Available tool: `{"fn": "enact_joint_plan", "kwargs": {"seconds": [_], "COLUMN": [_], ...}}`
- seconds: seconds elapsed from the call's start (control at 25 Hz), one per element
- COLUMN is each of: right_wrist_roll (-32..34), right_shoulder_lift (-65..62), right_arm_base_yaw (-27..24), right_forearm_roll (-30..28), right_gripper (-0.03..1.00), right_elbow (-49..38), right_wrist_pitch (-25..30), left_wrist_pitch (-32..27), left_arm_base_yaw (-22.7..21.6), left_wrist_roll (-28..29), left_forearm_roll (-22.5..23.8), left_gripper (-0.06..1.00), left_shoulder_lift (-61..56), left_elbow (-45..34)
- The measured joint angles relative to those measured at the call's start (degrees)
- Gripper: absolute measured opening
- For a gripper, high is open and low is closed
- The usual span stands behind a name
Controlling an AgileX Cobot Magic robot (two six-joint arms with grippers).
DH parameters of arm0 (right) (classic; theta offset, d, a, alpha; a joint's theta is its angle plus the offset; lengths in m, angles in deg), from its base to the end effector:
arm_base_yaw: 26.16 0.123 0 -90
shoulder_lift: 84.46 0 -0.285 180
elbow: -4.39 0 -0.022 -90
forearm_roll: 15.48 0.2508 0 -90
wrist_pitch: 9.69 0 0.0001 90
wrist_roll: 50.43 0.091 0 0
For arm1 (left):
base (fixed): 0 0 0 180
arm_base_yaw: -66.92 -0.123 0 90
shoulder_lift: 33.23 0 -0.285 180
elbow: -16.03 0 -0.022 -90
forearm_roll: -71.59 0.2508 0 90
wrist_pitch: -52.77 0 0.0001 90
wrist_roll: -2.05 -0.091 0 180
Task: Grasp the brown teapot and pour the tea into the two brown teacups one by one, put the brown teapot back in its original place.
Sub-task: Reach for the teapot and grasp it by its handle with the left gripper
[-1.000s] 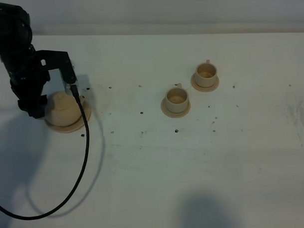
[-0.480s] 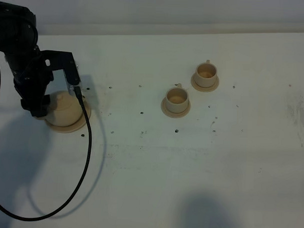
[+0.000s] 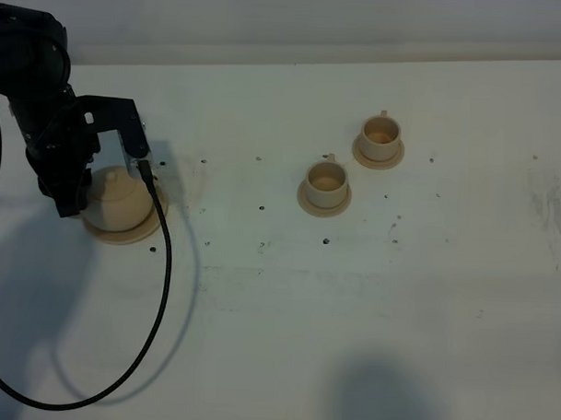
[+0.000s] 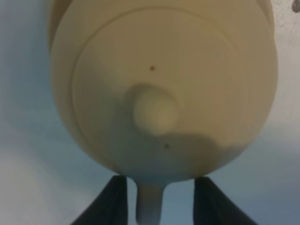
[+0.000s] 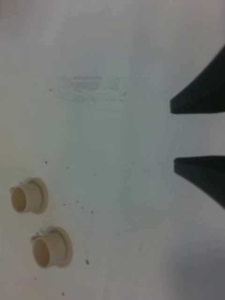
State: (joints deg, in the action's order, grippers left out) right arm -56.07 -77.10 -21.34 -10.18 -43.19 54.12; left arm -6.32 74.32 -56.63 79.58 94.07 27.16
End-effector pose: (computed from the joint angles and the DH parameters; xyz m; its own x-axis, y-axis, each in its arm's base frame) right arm -0.0111 0.0066 0.2780 -0.4680 -0.0970 -0.8784 -0.1834 0.9830 -0.0108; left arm 0.4132 -0.0427 0.1688 -0.3469 0.9356 0.0659 0.9324 0.3365 0.1316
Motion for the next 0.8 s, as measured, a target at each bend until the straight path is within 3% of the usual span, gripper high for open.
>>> {"fn": "enact_joint_plan", "kwargs": {"seconds": [0.52, 0.8], "right_wrist_roll": [0.0, 0.0], "right_shoulder_lift": [0.0, 0.0], "right_arm_base_yaw": [0.0, 0.0], "right_forearm_roll": [0.0, 0.0], "right_gripper": [0.22, 0.22], "right_elbow": [0.0, 0.0], "right_wrist_pitch": [0.0, 0.0], "left_wrist_pitch": [-0.1, 0.1], "left_arm_base_yaw": [-0.1, -0.1], "left_wrist_roll": [-0.8, -2.3], "left_forearm_roll": [1.1, 0.8], "left_gripper": [0.1, 0.09], "left_shoulder_lift": [1.1, 1.1], "left_elbow": [0.0, 0.0]}}
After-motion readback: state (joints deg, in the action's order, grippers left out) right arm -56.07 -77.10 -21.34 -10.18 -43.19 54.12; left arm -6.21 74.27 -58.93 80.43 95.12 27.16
